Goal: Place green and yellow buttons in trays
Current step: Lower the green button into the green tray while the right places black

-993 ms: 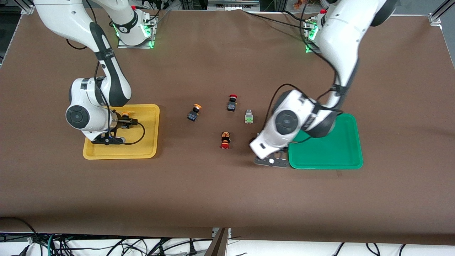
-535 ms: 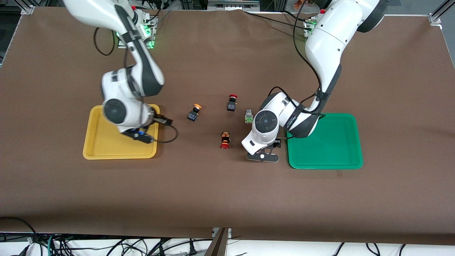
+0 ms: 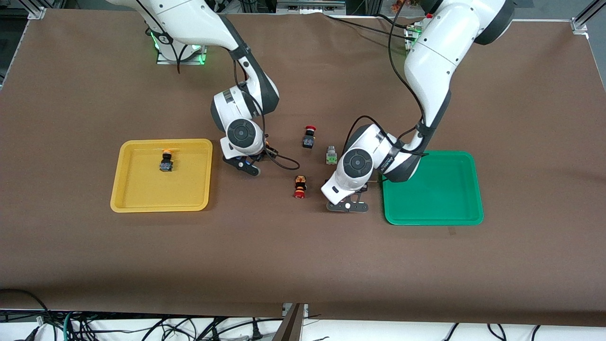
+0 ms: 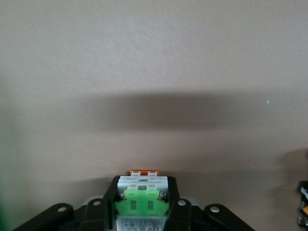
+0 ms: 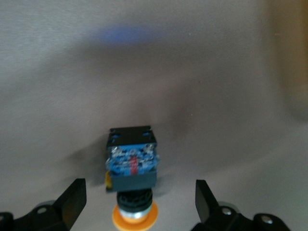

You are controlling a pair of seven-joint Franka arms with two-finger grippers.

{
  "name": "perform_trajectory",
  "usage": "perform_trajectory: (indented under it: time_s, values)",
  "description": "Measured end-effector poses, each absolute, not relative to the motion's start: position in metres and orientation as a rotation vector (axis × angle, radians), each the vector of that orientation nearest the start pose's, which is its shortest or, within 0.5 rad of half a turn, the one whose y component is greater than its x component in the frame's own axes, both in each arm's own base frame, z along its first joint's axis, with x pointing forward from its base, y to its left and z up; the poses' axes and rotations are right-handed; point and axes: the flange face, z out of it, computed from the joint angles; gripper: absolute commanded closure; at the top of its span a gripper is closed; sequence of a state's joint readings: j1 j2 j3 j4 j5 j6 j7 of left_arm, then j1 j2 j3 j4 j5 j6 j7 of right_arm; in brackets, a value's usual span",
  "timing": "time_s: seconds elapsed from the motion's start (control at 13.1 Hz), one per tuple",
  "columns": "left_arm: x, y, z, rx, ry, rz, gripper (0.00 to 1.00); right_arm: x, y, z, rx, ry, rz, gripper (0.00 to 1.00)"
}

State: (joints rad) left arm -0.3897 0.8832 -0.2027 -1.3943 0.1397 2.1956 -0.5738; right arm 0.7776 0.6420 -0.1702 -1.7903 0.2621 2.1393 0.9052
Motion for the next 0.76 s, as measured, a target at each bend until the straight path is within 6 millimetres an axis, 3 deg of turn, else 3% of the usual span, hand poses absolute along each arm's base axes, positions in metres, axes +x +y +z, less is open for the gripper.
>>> perform_trajectory:
  time_s: [0.15, 0.23, 0.46, 0.53, 0.69, 0.76]
  values:
    - [0.633, -0.352, 0.198, -3.124, 0.056, 0.154, 0.78, 0.505, 0.363, 0.17, -3.157, 0.74, 0.437, 0.87]
    - [0.644, -0.332, 0.216, -3.109, 0.067, 0.18, 0.77, 0.505, 0.363, 0.168, -3.159, 0.741, 0.437, 1.0]
    - [0.675, -0.256, 0.268, -3.064, 0.174, 0.278, 0.77, 0.509, 0.366, 0.173, -3.147, 0.737, 0.415, 1.0]
    - [0.682, -0.231, 0.273, -3.046, 0.236, 0.305, 0.76, 0.512, 0.365, 0.174, -3.146, 0.739, 0.407, 1.0]
    - [0.69, -0.185, 0.261, -3.025, 0.339, 0.361, 0.65, 0.524, 0.349, 0.179, -3.153, 0.76, 0.394, 1.0]
    - [0.689, -0.166, 0.245, -3.025, 0.365, 0.394, 0.35, 0.537, 0.331, 0.188, -3.174, 0.737, 0.418, 1.0]
